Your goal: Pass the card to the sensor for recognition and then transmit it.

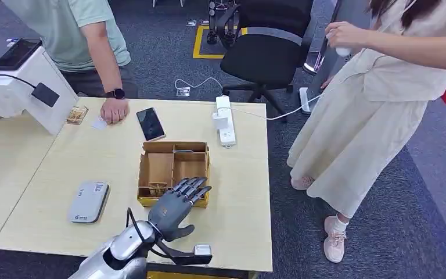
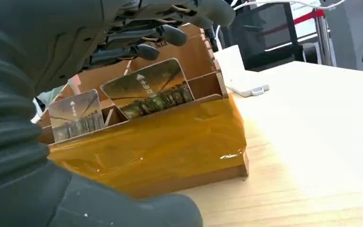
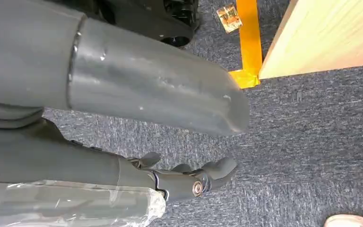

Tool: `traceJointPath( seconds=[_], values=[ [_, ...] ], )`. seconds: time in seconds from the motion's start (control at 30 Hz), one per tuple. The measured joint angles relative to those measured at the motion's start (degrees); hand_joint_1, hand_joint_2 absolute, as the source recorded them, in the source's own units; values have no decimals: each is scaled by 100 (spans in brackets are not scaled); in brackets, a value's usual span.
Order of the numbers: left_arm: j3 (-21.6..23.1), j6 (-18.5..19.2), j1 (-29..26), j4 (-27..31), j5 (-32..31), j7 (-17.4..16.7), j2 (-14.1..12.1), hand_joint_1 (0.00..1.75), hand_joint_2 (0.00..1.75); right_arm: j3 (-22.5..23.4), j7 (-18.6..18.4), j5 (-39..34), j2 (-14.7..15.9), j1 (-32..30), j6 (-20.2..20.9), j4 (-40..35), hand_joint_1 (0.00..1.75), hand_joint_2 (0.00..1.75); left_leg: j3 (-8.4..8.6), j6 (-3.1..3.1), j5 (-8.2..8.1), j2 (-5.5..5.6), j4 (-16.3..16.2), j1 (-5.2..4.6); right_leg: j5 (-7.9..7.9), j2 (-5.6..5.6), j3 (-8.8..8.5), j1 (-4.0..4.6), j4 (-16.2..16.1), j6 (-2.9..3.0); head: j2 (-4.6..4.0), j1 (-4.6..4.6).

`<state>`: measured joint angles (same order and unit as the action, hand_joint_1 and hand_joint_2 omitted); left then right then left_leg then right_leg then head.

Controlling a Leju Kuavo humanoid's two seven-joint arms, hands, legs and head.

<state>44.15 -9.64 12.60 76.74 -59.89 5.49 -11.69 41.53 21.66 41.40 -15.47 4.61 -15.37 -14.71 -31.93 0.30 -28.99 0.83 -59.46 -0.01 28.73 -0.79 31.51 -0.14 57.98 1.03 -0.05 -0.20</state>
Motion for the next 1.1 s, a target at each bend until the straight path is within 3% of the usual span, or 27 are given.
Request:
traceJointPath(
  seconds=[0.3, 0.43, 0.47, 0.5, 0.77, 1.1],
  values=[
    [18, -2, 70, -94, -4, -4, 24, 0, 175, -17, 0, 0, -4, 0, 0, 15, 0, 0, 0, 0, 0, 0, 0, 0, 0, 0, 0, 0, 0, 0, -2, 0],
    [18, -218, 94, -94, -159, -113, 26, 0, 175, -17, 0, -9, -4, -3, -2, 20, 0, 0, 0, 0, 0, 0, 0, 0, 0, 0, 0, 0, 0, 0, 0, 0],
    [18, -284, 105, -94, -219, -114, 26, 21, 175, -17, 0, -9, -4, -4, -7, 22, 0, 0, 0, 0, 0, 0, 0, 0, 0, 0, 0, 0, 0, 0, -2, -2],
    [18, -346, 119, -94, -269, -114, 26, 175, 175, -17, 2, -11, -4, -4, -7, 24, 0, 0, 0, 0, 0, 0, 0, 0, 0, 0, 0, 0, 0, 0, 0, 0],
    [18, -717, 186, -90, -448, -114, 55, 175, 175, -20, 9, -57, -4, -4, -35, 44, 0, 0, 0, 0, 0, 0, 0, 0, 0, 0, 0, 0, 0, 0, -2, -2],
    [18, -741, 233, -85, -474, -94, 129, 175, 175, -20, 15, -96, -4, -4, -72, 46, 0, 0, 0, 0, 0, 0, 0, 0, 0, 0, 0, 0, 0, 0, -2, 0]
  ],
)
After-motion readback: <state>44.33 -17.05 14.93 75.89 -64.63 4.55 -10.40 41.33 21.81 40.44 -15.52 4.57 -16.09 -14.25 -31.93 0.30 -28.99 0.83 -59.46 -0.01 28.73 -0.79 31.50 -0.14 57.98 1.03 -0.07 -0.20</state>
